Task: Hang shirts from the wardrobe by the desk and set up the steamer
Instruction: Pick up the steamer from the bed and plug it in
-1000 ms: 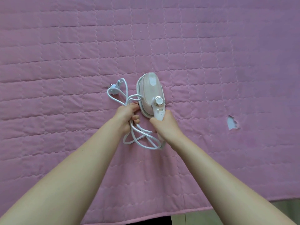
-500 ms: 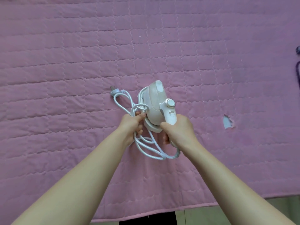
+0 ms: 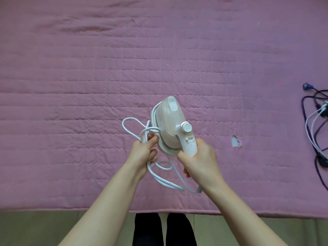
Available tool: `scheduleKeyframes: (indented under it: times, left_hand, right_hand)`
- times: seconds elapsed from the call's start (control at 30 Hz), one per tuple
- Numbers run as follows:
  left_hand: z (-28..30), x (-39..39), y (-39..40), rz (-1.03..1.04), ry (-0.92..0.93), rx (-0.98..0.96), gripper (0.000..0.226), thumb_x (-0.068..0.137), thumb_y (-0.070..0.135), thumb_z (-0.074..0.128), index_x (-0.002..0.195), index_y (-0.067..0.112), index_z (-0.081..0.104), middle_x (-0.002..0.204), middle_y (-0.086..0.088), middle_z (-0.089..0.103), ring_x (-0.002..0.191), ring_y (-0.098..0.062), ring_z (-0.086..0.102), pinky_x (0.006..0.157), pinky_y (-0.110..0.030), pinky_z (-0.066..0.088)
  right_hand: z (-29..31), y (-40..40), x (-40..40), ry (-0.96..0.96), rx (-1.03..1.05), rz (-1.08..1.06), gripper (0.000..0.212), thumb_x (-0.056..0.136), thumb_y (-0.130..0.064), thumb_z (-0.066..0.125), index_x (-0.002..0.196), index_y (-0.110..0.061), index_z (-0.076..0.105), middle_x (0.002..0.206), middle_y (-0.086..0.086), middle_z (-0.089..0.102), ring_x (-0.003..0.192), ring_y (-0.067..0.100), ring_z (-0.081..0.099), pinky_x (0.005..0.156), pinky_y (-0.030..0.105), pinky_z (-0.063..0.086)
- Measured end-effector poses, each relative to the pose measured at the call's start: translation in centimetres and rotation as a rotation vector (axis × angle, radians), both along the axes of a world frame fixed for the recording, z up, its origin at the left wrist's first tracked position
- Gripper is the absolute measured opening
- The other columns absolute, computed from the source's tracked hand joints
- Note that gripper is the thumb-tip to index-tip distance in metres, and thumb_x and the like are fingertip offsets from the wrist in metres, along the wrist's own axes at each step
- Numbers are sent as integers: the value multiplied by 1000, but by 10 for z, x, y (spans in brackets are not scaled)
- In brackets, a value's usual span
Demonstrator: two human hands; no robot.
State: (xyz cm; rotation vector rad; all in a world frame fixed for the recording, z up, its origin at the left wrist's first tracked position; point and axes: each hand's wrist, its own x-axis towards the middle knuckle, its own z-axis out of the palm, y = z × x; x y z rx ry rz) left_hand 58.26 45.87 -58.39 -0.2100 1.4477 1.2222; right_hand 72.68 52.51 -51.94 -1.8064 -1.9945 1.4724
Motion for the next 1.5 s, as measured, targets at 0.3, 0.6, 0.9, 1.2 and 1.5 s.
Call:
scheduleKeyframes:
  times: [0.3, 0.6, 0.9, 1.2, 1.5]
  left_hand:
    - [102, 41, -64, 97, 170, 14, 27, 93, 10, 57, 71, 21, 48, 78, -8, 12, 43, -10, 14, 42, -22, 18]
    - [176, 102, -152, 419, 139, -11, 13, 92, 8, 59, 81, 15, 56, 66, 1, 18, 37, -9, 14, 43, -22, 14]
    - [222, 133, -266, 1034, 94, -41, 16, 92, 7, 59, 79, 16, 60, 49, 6, 40, 33, -5, 21, 35, -17, 21]
    - [242, 174, -415, 1414, -36, 144, 23, 96, 16, 53, 74, 20, 52, 42, 11, 32, 31, -3, 22, 36, -13, 25]
    - [272, 231, -567, 1665, 12, 134, 20, 94, 16, 56, 74, 19, 53, 47, 11, 38, 33, -4, 25, 37, -14, 28]
  right_hand:
    - [99, -39, 35, 89, 21, 163, 12, 70, -17, 63, 80, -15, 55, 60, 7, 61, 51, 26, 62, 42, 36, 51]
    - [184, -90, 67, 176, 38, 318, 8, 74, -12, 61, 80, -14, 56, 57, 5, 60, 42, 16, 57, 40, 28, 47]
    - [219, -165, 44, 167, 36, 610, 11, 71, -16, 61, 80, -15, 56, 62, 7, 63, 46, 20, 62, 45, 39, 54]
    - [239, -269, 28, 186, 28, 866, 14, 71, -17, 60, 78, -7, 54, 60, 15, 63, 43, 22, 59, 40, 32, 48]
    - [258, -413, 34, 231, -22, 1048, 13, 75, -7, 58, 70, -1, 47, 50, 9, 54, 32, 9, 47, 36, 15, 35]
